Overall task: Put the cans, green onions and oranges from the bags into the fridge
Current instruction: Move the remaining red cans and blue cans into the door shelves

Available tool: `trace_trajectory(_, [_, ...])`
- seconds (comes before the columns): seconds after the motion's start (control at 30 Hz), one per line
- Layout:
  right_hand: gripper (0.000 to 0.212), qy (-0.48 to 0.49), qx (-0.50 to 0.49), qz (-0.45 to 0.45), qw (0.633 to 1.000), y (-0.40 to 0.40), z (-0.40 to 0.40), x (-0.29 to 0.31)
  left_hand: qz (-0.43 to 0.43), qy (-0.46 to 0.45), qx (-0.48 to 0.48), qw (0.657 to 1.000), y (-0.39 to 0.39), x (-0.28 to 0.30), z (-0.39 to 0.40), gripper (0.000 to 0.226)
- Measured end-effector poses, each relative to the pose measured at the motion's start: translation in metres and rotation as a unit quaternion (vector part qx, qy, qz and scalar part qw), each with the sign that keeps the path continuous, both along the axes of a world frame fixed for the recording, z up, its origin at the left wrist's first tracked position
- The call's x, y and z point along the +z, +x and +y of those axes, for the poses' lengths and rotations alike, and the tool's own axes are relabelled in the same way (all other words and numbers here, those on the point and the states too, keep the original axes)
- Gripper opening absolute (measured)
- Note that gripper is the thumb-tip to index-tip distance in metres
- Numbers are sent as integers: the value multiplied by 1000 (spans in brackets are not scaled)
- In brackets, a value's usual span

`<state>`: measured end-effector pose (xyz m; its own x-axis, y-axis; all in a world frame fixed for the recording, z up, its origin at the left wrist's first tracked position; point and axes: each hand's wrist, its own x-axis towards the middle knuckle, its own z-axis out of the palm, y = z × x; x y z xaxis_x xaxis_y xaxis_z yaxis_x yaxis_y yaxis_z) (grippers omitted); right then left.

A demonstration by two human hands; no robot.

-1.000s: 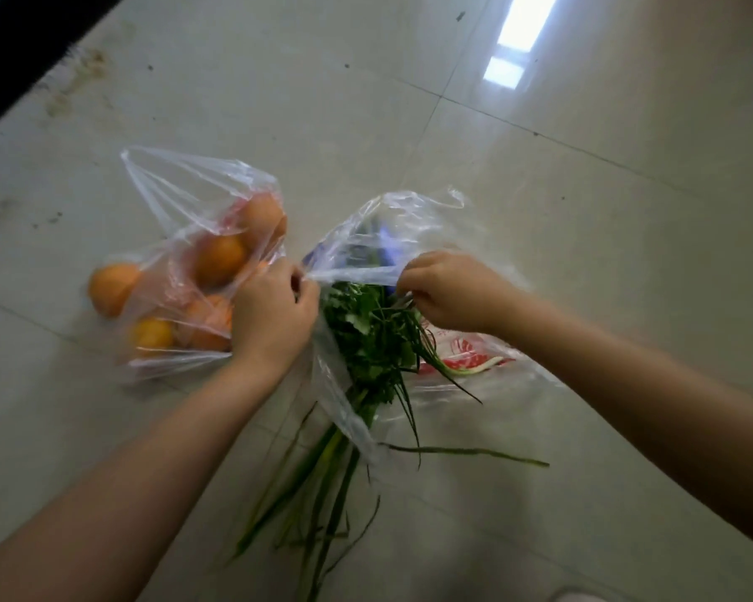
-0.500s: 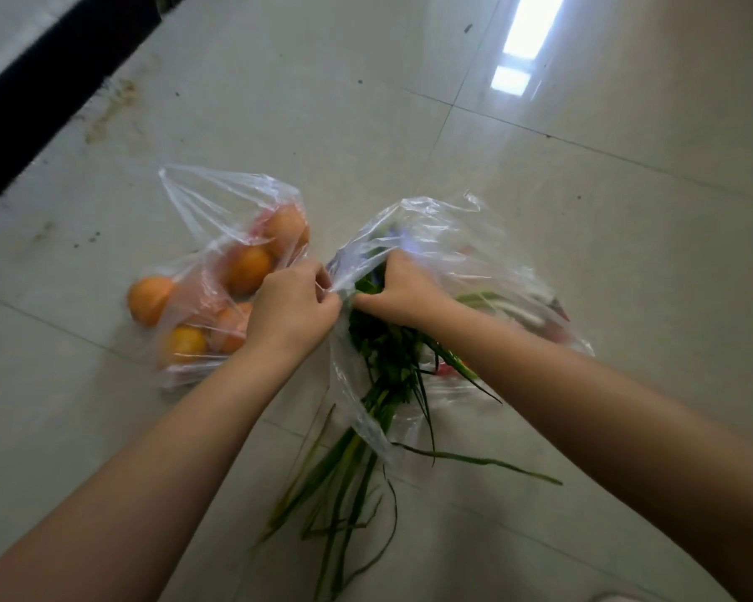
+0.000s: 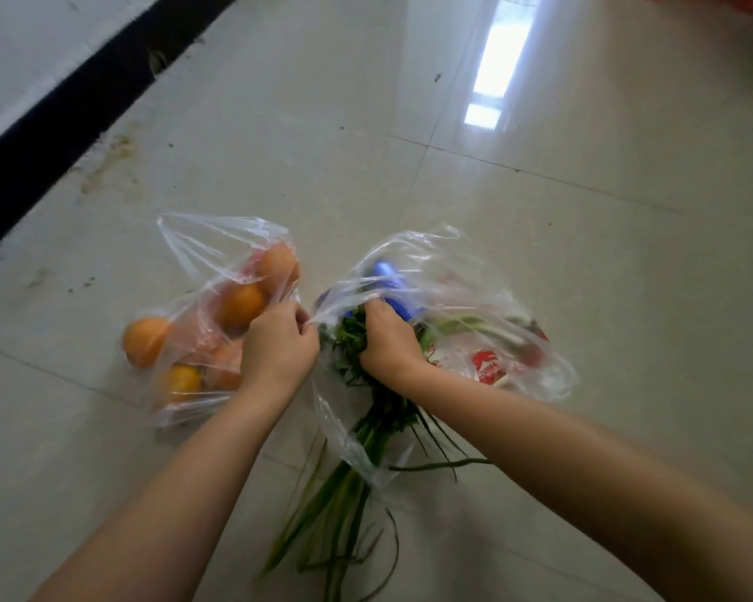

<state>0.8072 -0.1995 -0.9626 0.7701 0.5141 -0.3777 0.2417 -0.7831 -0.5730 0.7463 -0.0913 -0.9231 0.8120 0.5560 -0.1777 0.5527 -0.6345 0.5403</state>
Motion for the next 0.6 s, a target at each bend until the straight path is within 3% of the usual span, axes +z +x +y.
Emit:
trace_trajectory(0.2, [50,-39,-23,-22,999,11,-29,4,0,13,-12,1000,3,5,-2,19])
trace_trajectory(0.37, [70,-32,-60,66,995,0,-19,0,-10,24,-15,1000,4,3,-2,17])
trace_trajectory(0.5, [52,-79,-31,-14,996,-5,-14,-1,-8,30,-17,999,2,2,0,15])
trace_trajectory(0.6, [40,-28,-51,0,998,-1,-22,12,-20,39,-36,998,3,8,-2,18])
